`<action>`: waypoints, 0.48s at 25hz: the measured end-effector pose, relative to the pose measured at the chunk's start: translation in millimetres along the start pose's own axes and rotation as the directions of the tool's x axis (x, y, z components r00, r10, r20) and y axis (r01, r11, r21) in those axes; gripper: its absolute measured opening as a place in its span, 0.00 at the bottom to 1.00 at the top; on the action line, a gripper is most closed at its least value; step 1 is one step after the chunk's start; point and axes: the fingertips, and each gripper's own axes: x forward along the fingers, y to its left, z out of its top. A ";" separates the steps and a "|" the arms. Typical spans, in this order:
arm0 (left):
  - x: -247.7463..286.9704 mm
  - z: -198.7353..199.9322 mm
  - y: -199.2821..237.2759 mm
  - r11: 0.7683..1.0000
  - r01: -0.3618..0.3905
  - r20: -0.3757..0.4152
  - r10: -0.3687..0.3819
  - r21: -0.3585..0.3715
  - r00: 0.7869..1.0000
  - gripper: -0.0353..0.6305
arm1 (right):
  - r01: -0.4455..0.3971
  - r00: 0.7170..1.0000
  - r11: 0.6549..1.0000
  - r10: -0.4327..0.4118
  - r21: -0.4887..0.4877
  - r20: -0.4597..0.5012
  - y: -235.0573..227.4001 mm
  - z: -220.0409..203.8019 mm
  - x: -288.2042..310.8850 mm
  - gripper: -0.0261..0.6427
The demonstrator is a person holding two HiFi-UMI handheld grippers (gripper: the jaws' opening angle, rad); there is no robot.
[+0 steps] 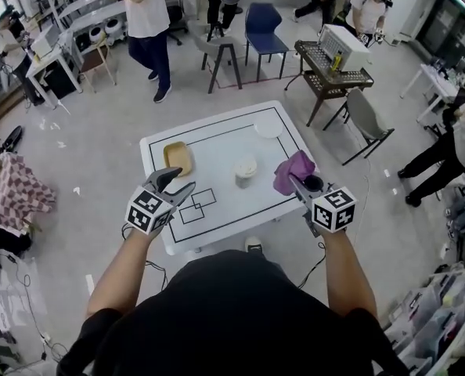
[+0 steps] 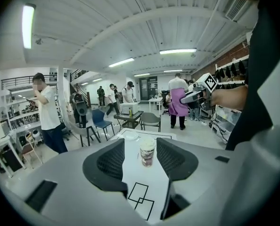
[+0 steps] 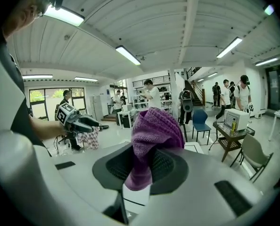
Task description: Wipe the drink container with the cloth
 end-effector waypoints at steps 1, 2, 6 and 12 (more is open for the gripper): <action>-4.5 1.2 -2.4 1.000 0.000 -0.001 0.000 -0.002 1.000 0.41 | -0.001 1.000 1.000 0.001 0.002 -0.005 4.5 -0.7 -3.1 0.18; -9.5 3.9 -4.9 1.000 0.000 -0.003 0.000 -0.003 1.000 0.41 | -0.001 1.000 1.000 0.001 0.004 -0.008 9.0 0.6 -7.0 0.18; -22.9 14.4 -7.9 1.000 0.006 0.002 -0.006 -0.004 1.000 0.40 | 0.005 1.000 1.000 -0.005 0.012 -0.003 22.9 10.8 -16.8 0.18; -18.4 -0.5 -15.1 1.000 0.014 0.021 -0.014 -0.007 1.000 0.38 | 0.019 1.000 1.000 -0.020 0.023 0.019 33.1 -6.3 -18.0 0.18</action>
